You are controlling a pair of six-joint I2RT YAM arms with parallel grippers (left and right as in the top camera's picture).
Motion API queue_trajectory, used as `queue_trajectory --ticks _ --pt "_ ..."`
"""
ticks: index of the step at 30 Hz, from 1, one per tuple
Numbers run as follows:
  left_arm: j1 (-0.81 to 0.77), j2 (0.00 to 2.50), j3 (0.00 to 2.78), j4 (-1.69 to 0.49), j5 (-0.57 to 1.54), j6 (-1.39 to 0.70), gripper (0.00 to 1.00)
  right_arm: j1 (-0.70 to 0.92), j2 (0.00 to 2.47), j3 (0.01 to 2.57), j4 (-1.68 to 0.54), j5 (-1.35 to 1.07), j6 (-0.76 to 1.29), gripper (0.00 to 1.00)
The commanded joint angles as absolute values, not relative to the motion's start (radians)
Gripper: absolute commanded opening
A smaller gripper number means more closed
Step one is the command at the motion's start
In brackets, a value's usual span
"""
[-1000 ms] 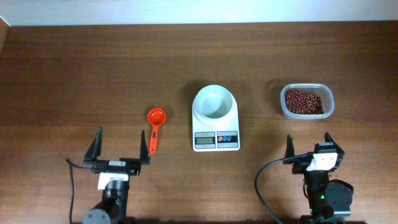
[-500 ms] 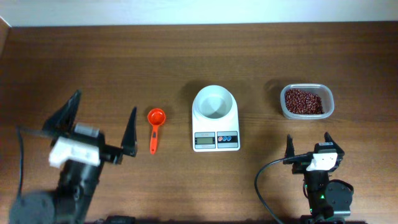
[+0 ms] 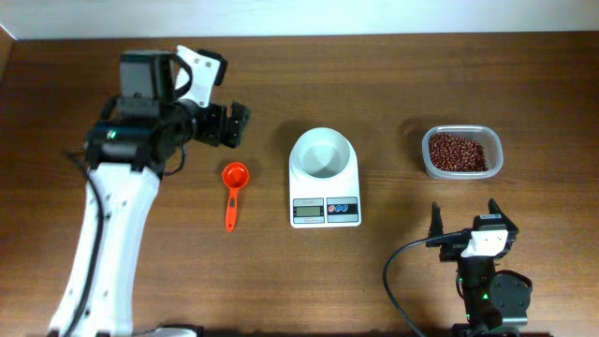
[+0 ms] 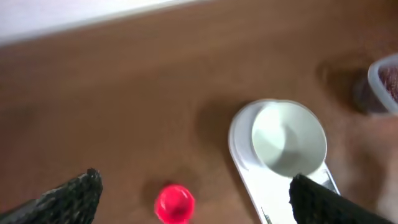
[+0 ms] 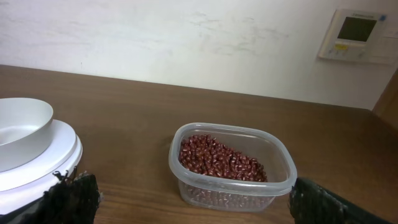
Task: Scoop item into bowl and weigh 50g on scale
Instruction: 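Move the left gripper forward over the red scoop's handle, then close the left gripper on the red scoop handle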
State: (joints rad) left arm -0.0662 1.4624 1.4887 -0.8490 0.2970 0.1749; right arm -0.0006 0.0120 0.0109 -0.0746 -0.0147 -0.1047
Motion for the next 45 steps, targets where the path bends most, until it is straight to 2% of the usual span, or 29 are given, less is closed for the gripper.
queue_trajectory --ticks 1,2,3,4,5,6,7,13,22,25,28,38,39,42,45 --pt "-0.069 1.571 1.504 -0.870 0.345 0.170 0.99 0.006 0.007 0.006 -0.080 -0.002 -0.096 0.99" --pt "-0.069 1.598 1.504 -0.877 0.345 0.170 0.88 0.006 0.007 0.006 -0.080 -0.002 -0.096 0.99" --pt "-0.069 1.629 1.504 -0.878 0.344 0.170 0.61 0.006 0.007 0.006 -0.080 -0.002 -0.096 0.99" --pt "-0.069 1.653 1.504 -0.883 0.345 0.167 0.25 0.006 0.007 0.006 -0.080 -0.002 -0.096 0.99" --pt "-0.069 1.673 1.504 -0.896 0.340 0.132 0.06 0.006 0.007 0.006 -0.080 -0.002 -0.096 0.99" --pt "-0.069 1.695 1.504 -0.924 0.315 0.054 0.00 0.006 0.007 0.006 -0.080 -0.002 -0.096 0.99" --pt "-0.069 1.716 1.504 -0.962 0.287 -0.011 0.00 0.006 0.007 0.006 -0.080 -0.002 -0.096 0.99" --pt "-0.069 1.743 1.465 -1.097 0.232 -0.057 0.00 0.006 0.007 0.006 -0.080 -0.002 -0.096 0.99" --pt "-0.069 1.747 1.232 -0.997 0.212 -0.060 0.00 0.006 0.007 0.006 -0.080 -0.002 -0.096 0.99" --pt "-0.069 1.747 1.165 -0.904 0.183 -0.060 0.08 0.006 0.007 0.006 -0.080 -0.002 -0.096 0.99" --pt "-0.069 1.747 1.103 -0.834 0.182 -0.060 0.27 0.006 0.007 0.006 -0.080 -0.002 -0.096 0.99" --pt "-0.069 1.751 1.058 -0.735 0.131 -0.060 0.49 0.006 0.007 0.006 -0.080 -0.002 -0.096 0.99" --pt "-0.069 1.752 1.044 -0.725 0.135 -0.060 0.64 0.006 0.007 0.006 -0.080 -0.002 -0.096 0.99" --pt "-0.069 1.752 1.042 -0.718 0.170 -0.059 0.99 0.006 0.007 0.006 -0.080 -0.002 -0.096 0.99" --pt "-0.069 1.752 1.042 -0.714 0.187 -0.048 0.99 0.006 0.007 0.006 -0.080 -0.002 -0.096 0.99"
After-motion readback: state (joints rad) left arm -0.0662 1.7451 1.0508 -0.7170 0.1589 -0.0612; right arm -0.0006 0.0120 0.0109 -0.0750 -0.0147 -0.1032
